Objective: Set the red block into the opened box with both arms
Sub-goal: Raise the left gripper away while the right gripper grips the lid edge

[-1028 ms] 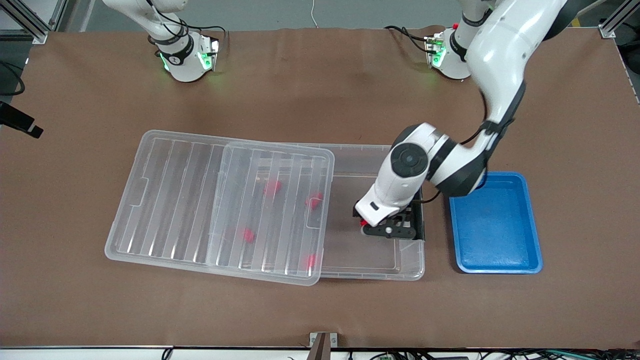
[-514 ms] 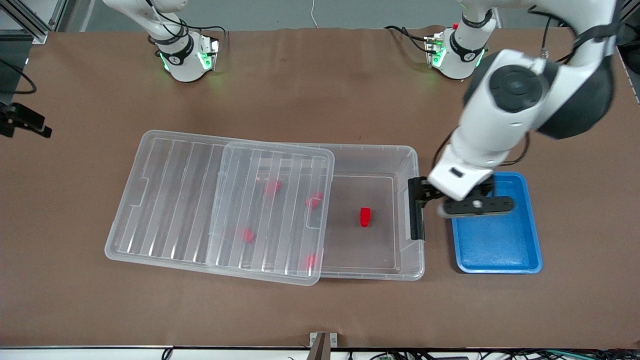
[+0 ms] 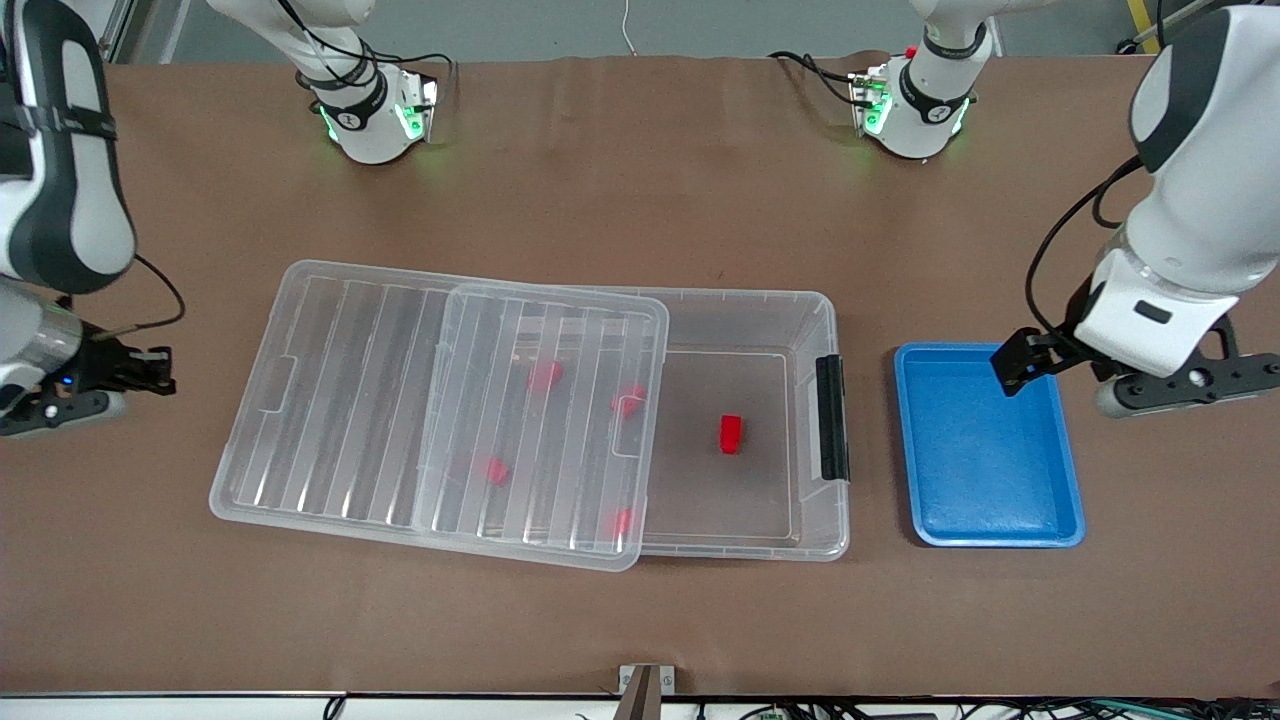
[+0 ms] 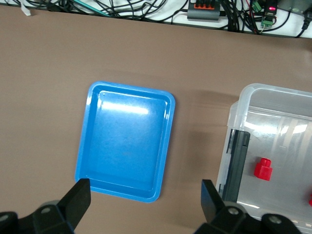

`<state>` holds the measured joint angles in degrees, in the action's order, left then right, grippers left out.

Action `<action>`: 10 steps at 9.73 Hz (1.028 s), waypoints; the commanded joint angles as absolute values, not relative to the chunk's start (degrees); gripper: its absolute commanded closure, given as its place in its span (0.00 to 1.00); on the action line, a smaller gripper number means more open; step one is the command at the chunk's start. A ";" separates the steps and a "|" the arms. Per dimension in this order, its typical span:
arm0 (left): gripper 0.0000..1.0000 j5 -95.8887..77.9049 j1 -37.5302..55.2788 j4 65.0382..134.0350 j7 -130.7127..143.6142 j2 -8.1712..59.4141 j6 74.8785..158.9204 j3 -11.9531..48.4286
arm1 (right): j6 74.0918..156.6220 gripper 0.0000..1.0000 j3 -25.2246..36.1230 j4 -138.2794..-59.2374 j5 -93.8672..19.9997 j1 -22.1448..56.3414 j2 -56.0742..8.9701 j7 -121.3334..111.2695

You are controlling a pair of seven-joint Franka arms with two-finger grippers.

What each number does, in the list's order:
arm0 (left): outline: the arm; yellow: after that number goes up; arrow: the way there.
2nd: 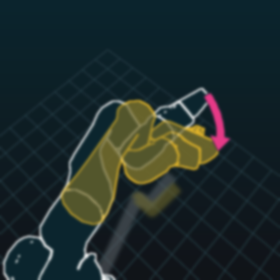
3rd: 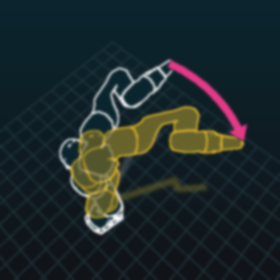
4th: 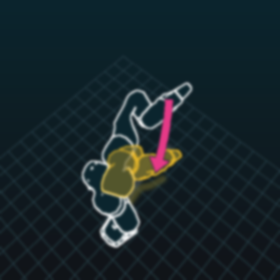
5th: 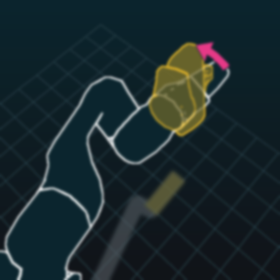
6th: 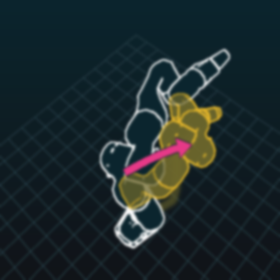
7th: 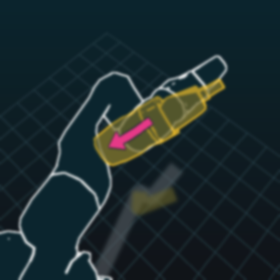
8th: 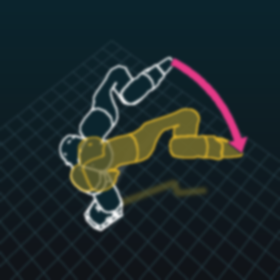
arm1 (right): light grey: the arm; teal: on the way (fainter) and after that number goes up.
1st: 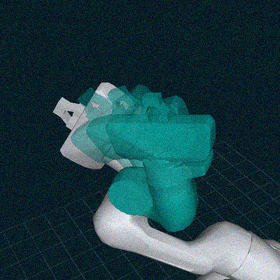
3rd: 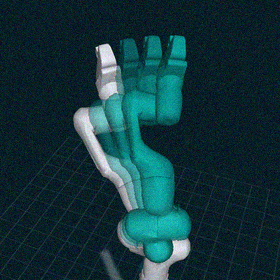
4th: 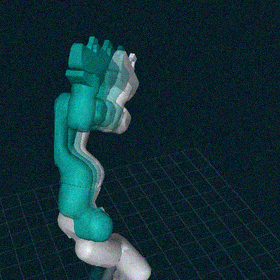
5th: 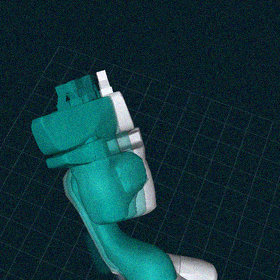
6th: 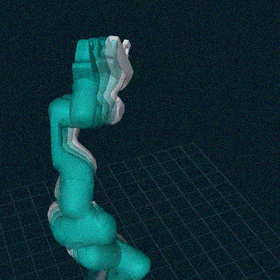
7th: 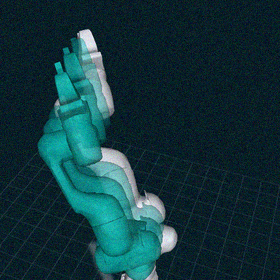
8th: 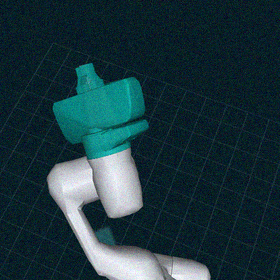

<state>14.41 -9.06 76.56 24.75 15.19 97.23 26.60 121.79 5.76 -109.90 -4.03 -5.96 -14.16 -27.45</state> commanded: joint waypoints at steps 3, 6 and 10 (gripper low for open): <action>0.00 10.13 -11.33 78.22 21.19 10.56 92.21 26.54 | 123.48 1.00 5.27 -113.91 -10.19 -2.38 -12.65 -28.83; 0.00 5.36 -6.88 80.94 13.21 5.38 90.54 17.44 | 123.57 1.00 4.83 -113.73 -12.99 0.17 -13.36 -28.48; 0.00 3.96 -4.92 85.15 11.61 1.07 89.74 11.53 | 124.10 1.00 3.35 -112.07 -17.74 3.86 -15.55 -28.04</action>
<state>5.67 -5.53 79.93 13.02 4.08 89.79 13.48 123.18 4.36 -112.37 -15.10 3.08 -14.68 -27.86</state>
